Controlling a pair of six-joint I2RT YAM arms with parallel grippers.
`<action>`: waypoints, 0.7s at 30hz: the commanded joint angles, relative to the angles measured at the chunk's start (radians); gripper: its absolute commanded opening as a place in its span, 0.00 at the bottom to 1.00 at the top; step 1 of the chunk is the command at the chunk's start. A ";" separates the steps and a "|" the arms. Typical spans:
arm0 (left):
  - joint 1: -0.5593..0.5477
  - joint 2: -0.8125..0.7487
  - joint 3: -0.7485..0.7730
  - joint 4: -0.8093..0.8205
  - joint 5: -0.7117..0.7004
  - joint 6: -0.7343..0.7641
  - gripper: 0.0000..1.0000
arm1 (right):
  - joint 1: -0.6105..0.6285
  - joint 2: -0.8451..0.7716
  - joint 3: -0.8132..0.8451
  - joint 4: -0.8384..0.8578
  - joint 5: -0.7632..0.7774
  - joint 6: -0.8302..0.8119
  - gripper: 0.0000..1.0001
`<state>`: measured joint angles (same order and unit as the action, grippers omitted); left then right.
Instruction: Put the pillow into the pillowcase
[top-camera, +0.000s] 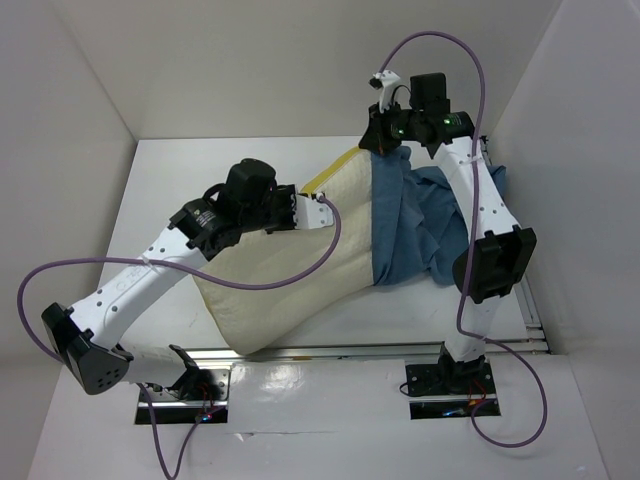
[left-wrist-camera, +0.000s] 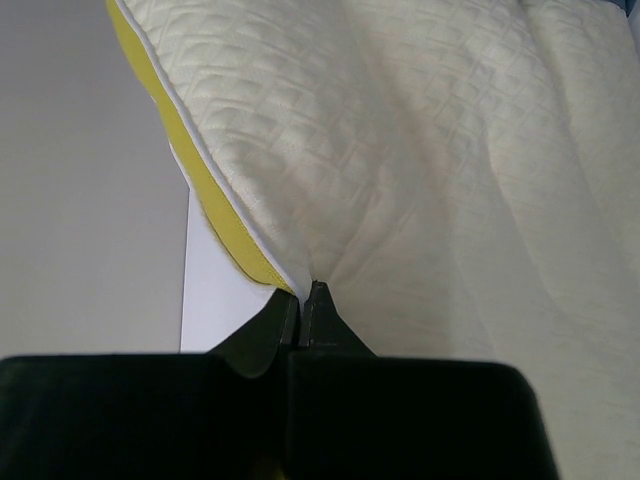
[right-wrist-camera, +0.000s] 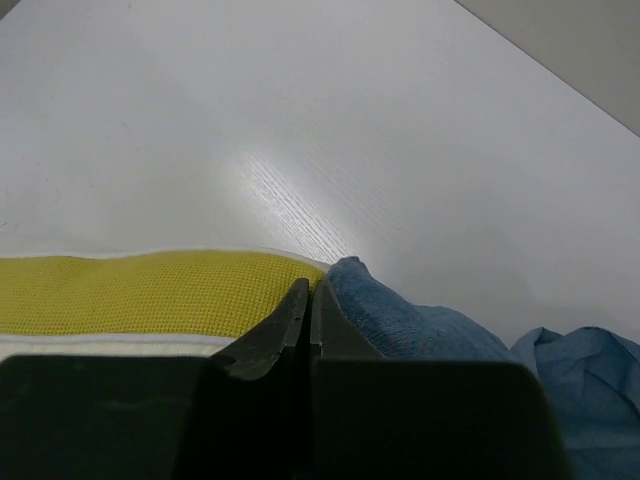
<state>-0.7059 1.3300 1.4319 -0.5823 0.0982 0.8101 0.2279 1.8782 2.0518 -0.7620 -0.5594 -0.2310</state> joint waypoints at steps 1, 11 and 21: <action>-0.020 -0.035 0.001 0.099 -0.003 0.032 0.00 | 0.039 -0.008 0.044 0.007 -0.100 0.001 0.00; -0.040 -0.035 -0.019 0.127 -0.025 0.023 0.00 | 0.229 -0.008 0.070 0.026 -0.154 0.045 0.00; -0.058 -0.054 -0.030 0.116 -0.034 0.014 0.00 | 0.168 -0.077 -0.041 0.064 -0.027 -0.004 0.00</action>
<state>-0.7502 1.3003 1.3930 -0.6144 0.0303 0.8066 0.4023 1.8702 2.0438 -0.7162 -0.5423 -0.2409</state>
